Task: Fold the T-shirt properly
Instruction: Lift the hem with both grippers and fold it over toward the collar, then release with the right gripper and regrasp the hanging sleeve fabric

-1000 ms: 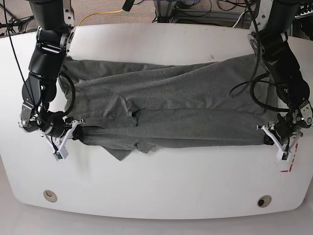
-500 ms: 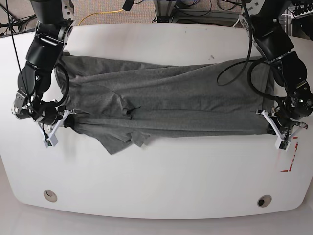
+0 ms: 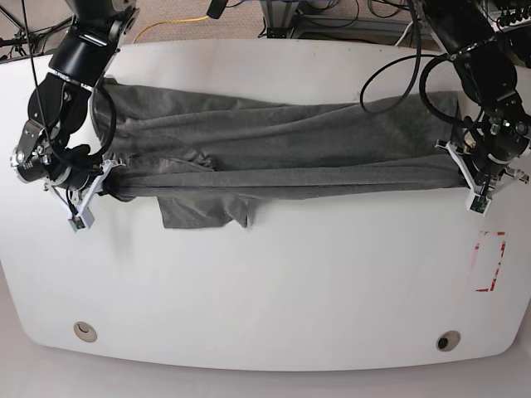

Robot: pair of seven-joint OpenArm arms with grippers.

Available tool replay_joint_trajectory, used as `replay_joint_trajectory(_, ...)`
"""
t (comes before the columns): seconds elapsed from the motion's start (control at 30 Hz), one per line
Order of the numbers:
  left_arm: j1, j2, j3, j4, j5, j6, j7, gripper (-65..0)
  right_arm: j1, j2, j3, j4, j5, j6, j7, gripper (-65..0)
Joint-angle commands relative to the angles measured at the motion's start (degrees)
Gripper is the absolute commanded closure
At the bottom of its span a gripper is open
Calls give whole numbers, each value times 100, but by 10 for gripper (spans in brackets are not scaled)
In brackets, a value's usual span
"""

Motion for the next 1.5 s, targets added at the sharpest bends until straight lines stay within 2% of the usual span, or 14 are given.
replay_joint_trajectory(0.0, 82, -137, -174, 221, 184, 77, -8, 0, -95, 121, 52, 396, -110, -10, -15, 0)
replay_joint_trajectory(0.47, 724, -181, -235, 203, 228, 77, -16, 0, -1071, 147, 52, 625, -110, -10, -15, 0)
replay_joint_trajectory(0.63, 917, -181, -226, 203, 228, 77, -16, 0, -1352, 147, 61, 1055, -110, -10, -15, 0)
replay_joint_trajectory(0.7, 988, -181, -130, 203, 228, 77, -16, -54, -1440, 130, 61, 1222, -110, -10, -15, -6)
replay_joint_trajectory(0.77, 1067, -181, -15, 203, 228, 77, -16, -142, -1510, 121, 61, 1275, -110, -10, -15, -55)
replay_joint_trajectory(0.8, 1084, -181, 20, 203, 228, 77, -16, -199, -1519, 121, 61, 1275, -110, -10, -15, -103)
replay_joint_trajectory(0.87, 1102, -181, 73, 203, 228, 77, -8, -324, -1528, 121, 70, 1293, -110, -10, -15, -231)
replay_joint_trajectory(0.93, 1093, -181, 81, 203, 228, 77, -8, -410, -1536, 121, 193, 1345, -110, -10, -15, -357)
replay_joint_trajectory(1.0, 1084, -181, 108, 186, 228, 77, -8, -442, -1536, 77, 413, 1416, -102, -10, -15, -476)
replay_joint_trajectory(1.03, 1084, -181, 108, 168, 219, 77, -8, -438, -1536, 7, 562, 1451, -75, -10, -15, -525)
replay_joint_trajectory(1.07, 1075, -181, 108, 159, 219, 77, -8, -433, -1528, -20, 685, 1486, -14, -10, -15, -550)
replay_joint_trajectory(1.2, 988, -181, 81, 203, 193, 77, -8, -431, -1466, -28, 1054, 1486, 663, -10, -15, -574)
replay_joint_trajectory(1.3, 864, -163, 2, 370, 193, 77, -8, -414, -1282, -28, 852, 1451, 962, -10, -15, -574)
replay_joint_trajectory(1.47, 812, -137, -68, 449, 202, 77, -8, -396, -877, -90, 298, 1126, 971, -10, -15, -574)
